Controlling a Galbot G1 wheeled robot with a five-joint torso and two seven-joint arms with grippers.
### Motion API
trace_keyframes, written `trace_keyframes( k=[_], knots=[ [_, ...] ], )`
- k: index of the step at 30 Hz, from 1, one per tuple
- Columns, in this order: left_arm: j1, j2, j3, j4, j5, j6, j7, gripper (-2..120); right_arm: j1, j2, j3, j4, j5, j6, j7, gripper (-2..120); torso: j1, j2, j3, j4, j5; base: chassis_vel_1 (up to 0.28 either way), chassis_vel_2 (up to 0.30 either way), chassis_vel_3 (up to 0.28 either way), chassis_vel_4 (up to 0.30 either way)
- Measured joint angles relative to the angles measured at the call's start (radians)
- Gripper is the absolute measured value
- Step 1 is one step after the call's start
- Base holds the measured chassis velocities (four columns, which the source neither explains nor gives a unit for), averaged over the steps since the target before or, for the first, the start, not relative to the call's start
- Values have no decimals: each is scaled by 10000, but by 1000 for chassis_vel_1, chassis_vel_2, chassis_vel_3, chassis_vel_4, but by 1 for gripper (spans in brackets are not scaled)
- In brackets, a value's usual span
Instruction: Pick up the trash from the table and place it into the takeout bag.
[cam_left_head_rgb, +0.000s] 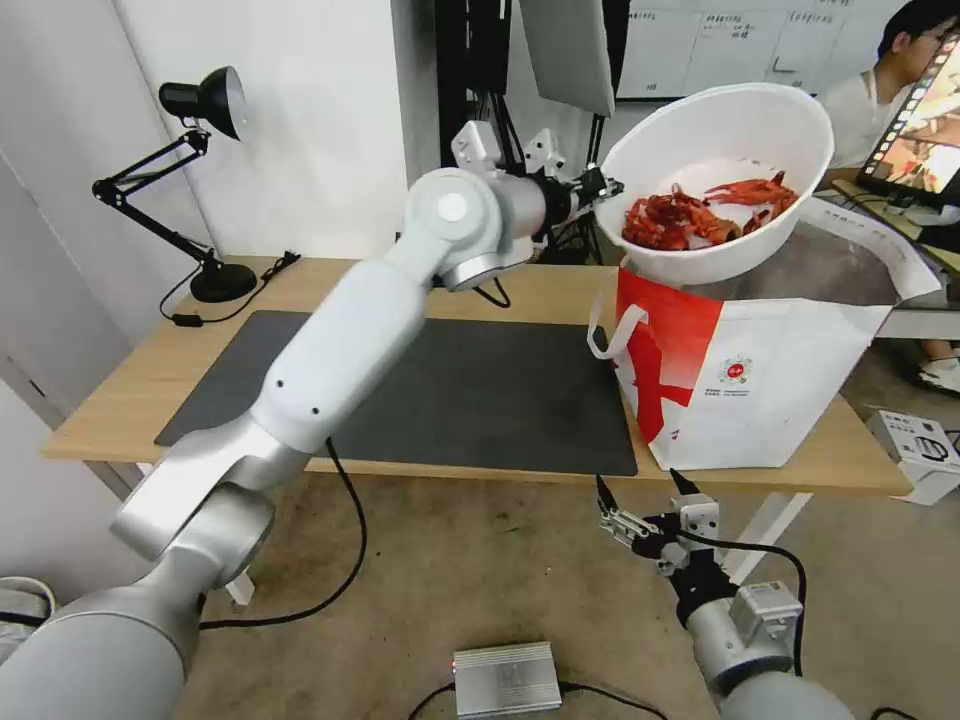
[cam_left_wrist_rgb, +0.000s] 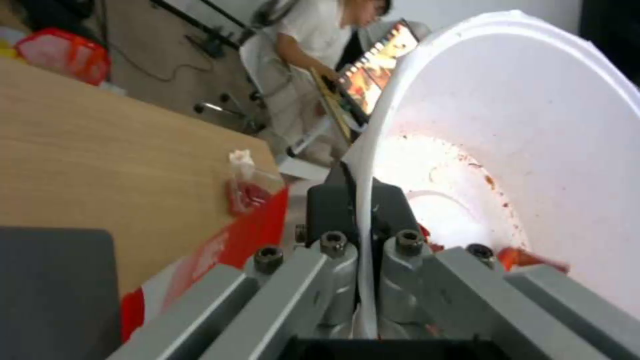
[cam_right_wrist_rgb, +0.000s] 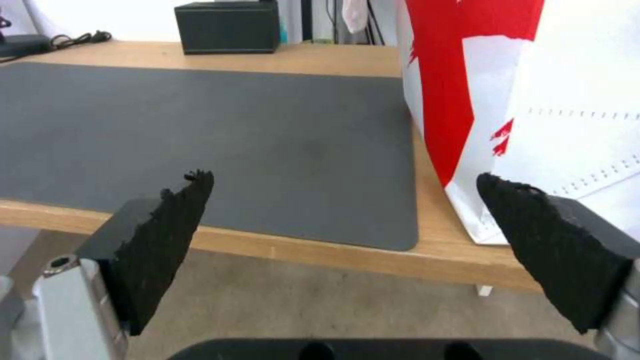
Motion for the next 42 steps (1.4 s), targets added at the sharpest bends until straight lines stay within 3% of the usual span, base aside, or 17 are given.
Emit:
trace_keyframes(
  k=[8, 26, 36, 38, 39, 42],
  knots=[
    [-269, -472, 349, 791, 553, -316, -118, 0, 0, 0, 0, 0, 0, 0, 0, 100, 0, 0, 0, -2, 0, 0, 0, 0, 0],
    [-53, -226, 927, 524, 1032, -281, 8, 0, 0, 0, 0, 0, 0, 0, 0, 100, 0, 0, -1, 0, -1, 0, 0, 0, 0],
    [-401, -6, 863, 168, 1075, -22, 456, 35, 0, 0, 0, -1, 0, 1, 0, 100, -2, 0, -1, 0, -1, 0, 0, 0, 0],
    [-401, -6, 863, 168, 1075, -22, 456, 35, 0, 0, 0, -1, 0, 1, 0, 100, -2, 0, -1, 0, -1, 0, 0, 0, 0],
    [-499, 105, 864, 80, 1051, -7, 487, 47, 0, 0, 0, 0, 0, 0, 0, 100, -1, 0, -1, -1, -2, 0, 0, 0, 0],
    [-521, 216, 886, -6, 1040, -1, 494, 57, 0, 0, -1, 0, 0, 0, 0, 100, -1, 0, -1, 1, -2, 0, 0, 0, 0]
  ],
)
